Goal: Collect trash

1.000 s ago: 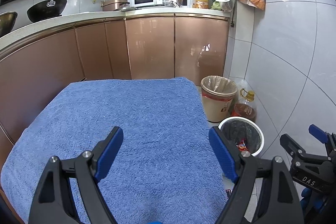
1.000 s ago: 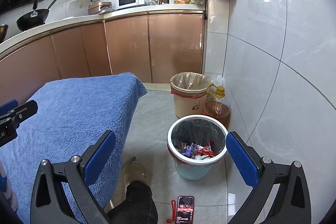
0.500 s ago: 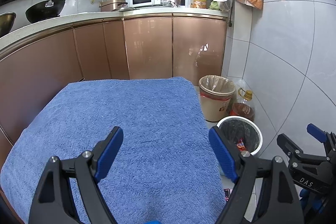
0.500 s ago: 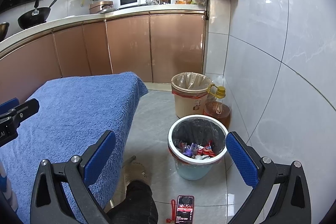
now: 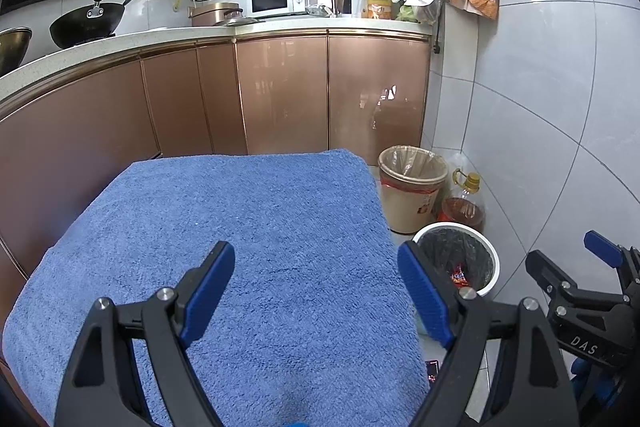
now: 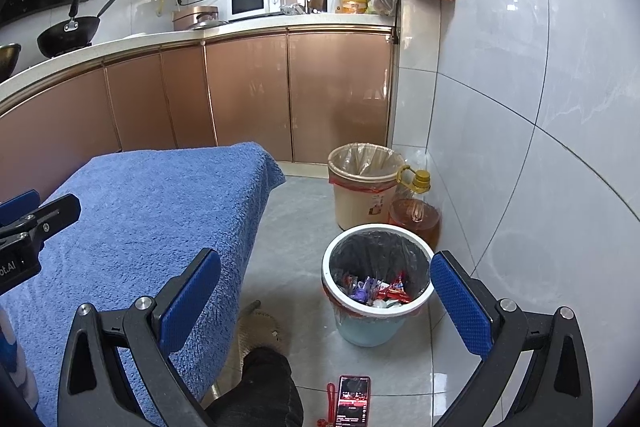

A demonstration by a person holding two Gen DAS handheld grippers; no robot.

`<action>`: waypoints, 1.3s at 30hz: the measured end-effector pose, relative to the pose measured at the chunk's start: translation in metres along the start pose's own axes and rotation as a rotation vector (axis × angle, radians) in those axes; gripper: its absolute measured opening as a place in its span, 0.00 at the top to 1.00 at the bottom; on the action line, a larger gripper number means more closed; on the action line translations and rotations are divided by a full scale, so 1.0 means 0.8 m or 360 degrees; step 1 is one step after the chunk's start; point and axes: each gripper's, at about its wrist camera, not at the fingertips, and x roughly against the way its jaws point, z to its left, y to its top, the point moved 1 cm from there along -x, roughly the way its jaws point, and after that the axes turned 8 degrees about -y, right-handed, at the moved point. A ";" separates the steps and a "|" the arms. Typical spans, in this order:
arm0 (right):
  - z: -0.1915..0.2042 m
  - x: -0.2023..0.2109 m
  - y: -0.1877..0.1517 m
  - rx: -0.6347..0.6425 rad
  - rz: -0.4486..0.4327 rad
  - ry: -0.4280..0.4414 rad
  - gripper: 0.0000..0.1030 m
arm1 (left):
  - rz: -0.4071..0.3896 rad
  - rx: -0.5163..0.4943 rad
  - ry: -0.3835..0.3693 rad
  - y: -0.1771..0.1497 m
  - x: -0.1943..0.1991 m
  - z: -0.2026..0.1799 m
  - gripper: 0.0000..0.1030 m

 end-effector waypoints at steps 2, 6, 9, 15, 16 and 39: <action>0.000 0.001 0.001 0.0004 -0.0003 0.0001 0.00 | -0.0008 -0.0001 0.0007 0.002 0.001 0.002 0.19; 0.001 0.001 0.002 0.0013 -0.0008 0.0014 0.00 | -0.0015 0.0002 0.0006 0.002 0.003 0.001 0.19; 0.003 0.001 0.003 0.0022 -0.0011 0.0016 0.00 | -0.0014 0.0005 0.0006 0.002 0.004 0.003 0.19; 0.000 -0.001 0.005 0.0019 -0.0015 0.0026 0.00 | -0.0022 0.0018 0.0015 0.003 0.007 0.006 0.19; 0.000 -0.001 0.005 0.0018 -0.0014 0.0029 0.00 | -0.0023 0.0015 0.0014 0.004 0.007 0.005 0.19; 0.002 0.009 0.008 0.0038 -0.0056 0.0037 0.00 | -0.0041 -0.0014 0.0008 0.009 0.014 0.000 0.19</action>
